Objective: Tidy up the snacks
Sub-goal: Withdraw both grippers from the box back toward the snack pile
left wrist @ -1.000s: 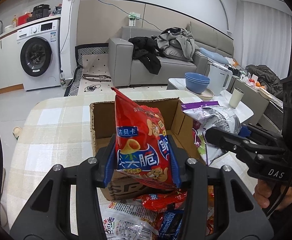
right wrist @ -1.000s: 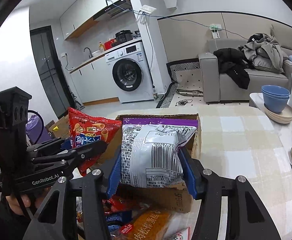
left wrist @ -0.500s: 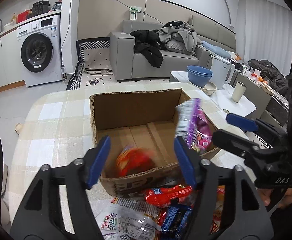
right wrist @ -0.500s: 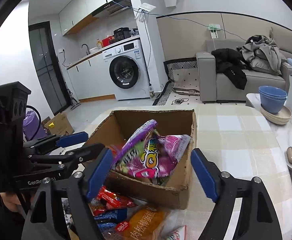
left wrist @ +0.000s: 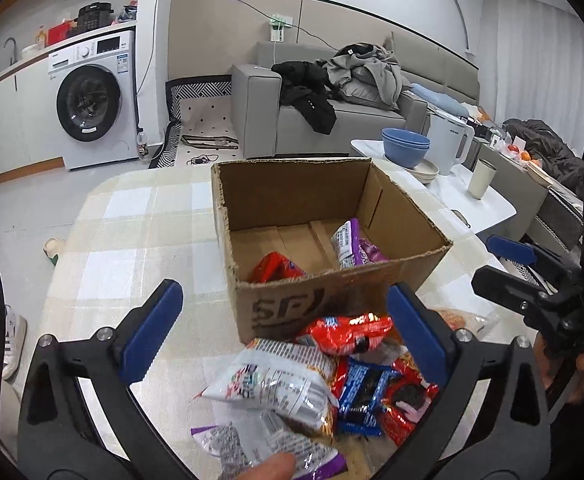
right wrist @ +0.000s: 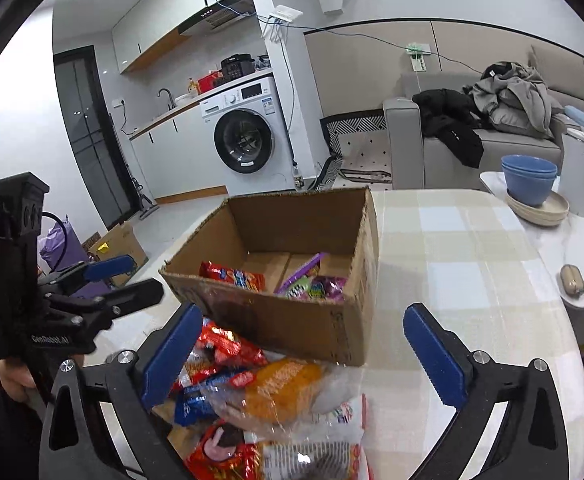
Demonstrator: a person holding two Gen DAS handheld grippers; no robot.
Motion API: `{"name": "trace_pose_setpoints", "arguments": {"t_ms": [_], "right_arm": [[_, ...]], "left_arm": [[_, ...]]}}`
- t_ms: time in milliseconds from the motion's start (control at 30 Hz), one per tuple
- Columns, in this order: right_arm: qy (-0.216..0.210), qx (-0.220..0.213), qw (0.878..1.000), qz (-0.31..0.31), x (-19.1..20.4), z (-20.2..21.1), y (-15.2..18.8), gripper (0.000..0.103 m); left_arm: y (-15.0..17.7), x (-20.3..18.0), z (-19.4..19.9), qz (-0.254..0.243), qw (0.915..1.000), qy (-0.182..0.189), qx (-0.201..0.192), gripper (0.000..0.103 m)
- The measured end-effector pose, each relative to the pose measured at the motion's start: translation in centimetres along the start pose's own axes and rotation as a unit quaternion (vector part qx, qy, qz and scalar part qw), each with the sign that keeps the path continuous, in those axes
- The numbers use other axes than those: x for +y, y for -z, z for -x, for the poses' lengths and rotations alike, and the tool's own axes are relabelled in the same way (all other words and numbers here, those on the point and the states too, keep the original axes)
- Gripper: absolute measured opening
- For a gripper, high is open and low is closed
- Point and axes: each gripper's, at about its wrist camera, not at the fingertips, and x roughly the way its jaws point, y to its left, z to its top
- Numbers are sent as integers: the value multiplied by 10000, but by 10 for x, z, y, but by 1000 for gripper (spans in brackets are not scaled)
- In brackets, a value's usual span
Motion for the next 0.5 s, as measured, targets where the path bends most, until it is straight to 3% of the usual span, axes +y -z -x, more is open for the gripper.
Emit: {"name": "trace_pose_setpoints", "arguments": {"t_ms": [500], "right_arm": [[88,267,9996,-18,-8,21,45,102]], "left_arm": [[62,12,46,45,9999,-121,85,102]]}}
